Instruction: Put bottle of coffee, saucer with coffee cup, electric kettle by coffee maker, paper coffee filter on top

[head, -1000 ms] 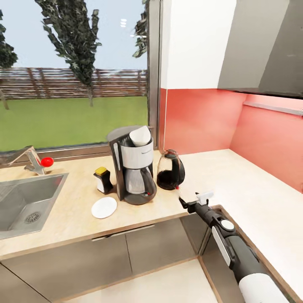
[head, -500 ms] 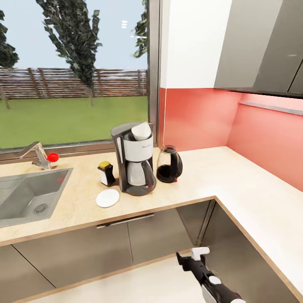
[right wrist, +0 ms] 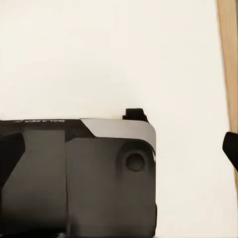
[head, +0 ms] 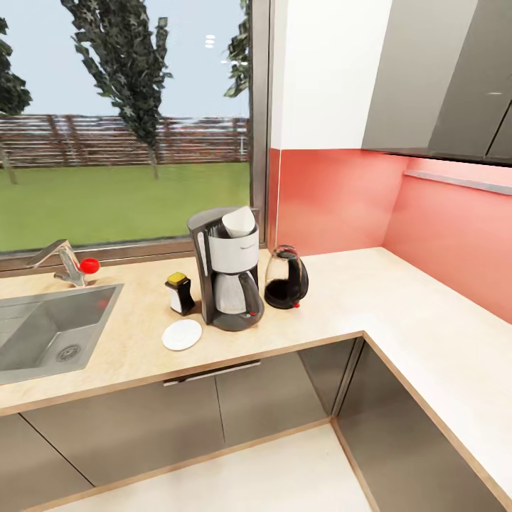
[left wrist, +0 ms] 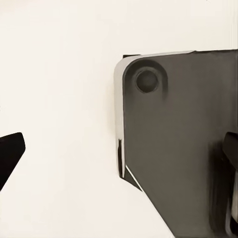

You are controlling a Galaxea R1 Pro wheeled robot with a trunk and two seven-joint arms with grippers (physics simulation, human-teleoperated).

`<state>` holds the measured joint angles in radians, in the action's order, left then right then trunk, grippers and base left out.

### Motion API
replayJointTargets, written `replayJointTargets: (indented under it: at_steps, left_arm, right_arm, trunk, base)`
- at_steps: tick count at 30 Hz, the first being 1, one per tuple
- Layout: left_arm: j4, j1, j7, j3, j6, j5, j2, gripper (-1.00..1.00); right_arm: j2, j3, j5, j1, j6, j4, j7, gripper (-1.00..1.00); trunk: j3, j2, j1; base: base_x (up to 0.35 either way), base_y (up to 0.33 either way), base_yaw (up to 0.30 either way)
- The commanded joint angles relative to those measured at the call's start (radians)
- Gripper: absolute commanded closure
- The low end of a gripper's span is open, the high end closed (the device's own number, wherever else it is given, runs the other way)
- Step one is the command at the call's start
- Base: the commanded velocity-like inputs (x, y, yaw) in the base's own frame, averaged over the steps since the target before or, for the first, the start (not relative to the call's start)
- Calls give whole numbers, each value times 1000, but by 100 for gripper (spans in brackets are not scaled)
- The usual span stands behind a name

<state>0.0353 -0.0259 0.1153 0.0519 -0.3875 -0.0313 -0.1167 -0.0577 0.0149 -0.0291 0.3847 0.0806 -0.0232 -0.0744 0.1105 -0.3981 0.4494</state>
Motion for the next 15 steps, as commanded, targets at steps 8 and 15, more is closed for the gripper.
replayJointTargets:
  at_steps: [8, 15]
  left_arm:
    - [2, 0, 4, 8, -3, -1, 3, -100]
    - [2, 0, 4, 9, -2, 57, 3, -100]
  right_arm:
    - [1, 2, -4, -3, 10, -3, -5, -100]
    - [8, 3, -2, -5, 10, -3, -4, -100]
  trunk:
    - [2, -2, 1]
    - [2, -2, 1]
  base:
    - [0, 0, 0]
    - [0, 0, 27]
